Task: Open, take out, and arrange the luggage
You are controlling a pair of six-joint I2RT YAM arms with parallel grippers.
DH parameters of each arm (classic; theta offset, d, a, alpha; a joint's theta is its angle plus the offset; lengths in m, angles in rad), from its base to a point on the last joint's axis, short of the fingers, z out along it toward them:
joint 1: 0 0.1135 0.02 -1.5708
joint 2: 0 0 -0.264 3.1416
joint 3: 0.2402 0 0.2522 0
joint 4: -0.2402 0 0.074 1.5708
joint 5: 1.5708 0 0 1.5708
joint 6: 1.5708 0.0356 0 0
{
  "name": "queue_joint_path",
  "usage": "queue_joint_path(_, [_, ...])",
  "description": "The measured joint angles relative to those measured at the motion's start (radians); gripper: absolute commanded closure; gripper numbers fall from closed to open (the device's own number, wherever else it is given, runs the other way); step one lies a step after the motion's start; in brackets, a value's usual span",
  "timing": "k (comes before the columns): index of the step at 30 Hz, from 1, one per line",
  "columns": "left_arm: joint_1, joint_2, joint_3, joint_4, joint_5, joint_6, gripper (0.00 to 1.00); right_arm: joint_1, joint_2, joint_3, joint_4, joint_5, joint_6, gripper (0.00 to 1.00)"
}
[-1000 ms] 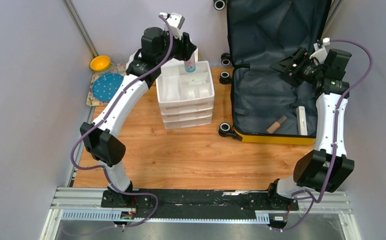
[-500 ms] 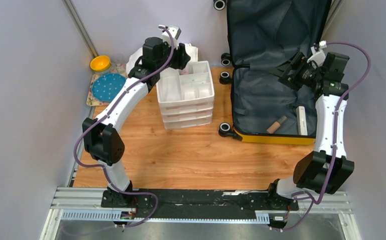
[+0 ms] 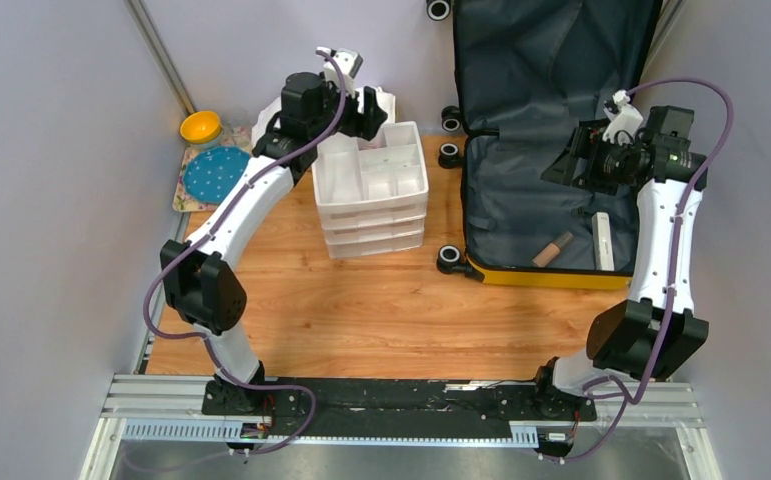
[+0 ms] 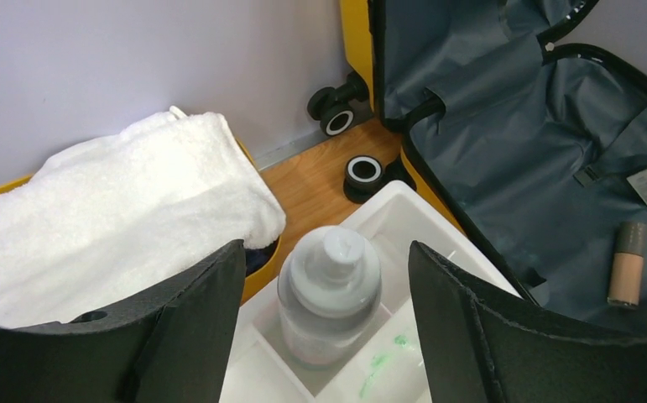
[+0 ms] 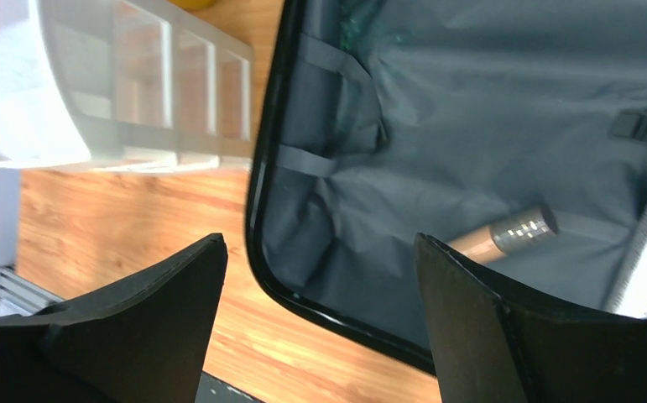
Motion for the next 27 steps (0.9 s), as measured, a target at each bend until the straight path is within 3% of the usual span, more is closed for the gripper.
queue_joint_path(7, [0.021, -0.084, 0.000, -0.042, 0.028, 0.009, 0.20, -0.047, 0.044, 0.031, -0.193, 0.117, -0.188, 0.25])
queue_joint_path(13, [0.040, -0.260, -0.097, -0.041, 0.030, 0.027, 0.20, -0.101, 0.066, -0.062, -0.236, 0.270, -0.247, 0.25])
queue_joint_path(19, [0.042, -0.389, -0.224, -0.002, 0.020, 0.053, 0.20, -0.101, 0.159, -0.159, -0.209, 0.345, -0.185, 0.24])
queue_joint_path(27, [0.042, -0.408, -0.306, -0.021, 0.011, 0.097, 0.19, -0.088, 0.273, -0.242, -0.054, 0.364, -0.032, 0.27])
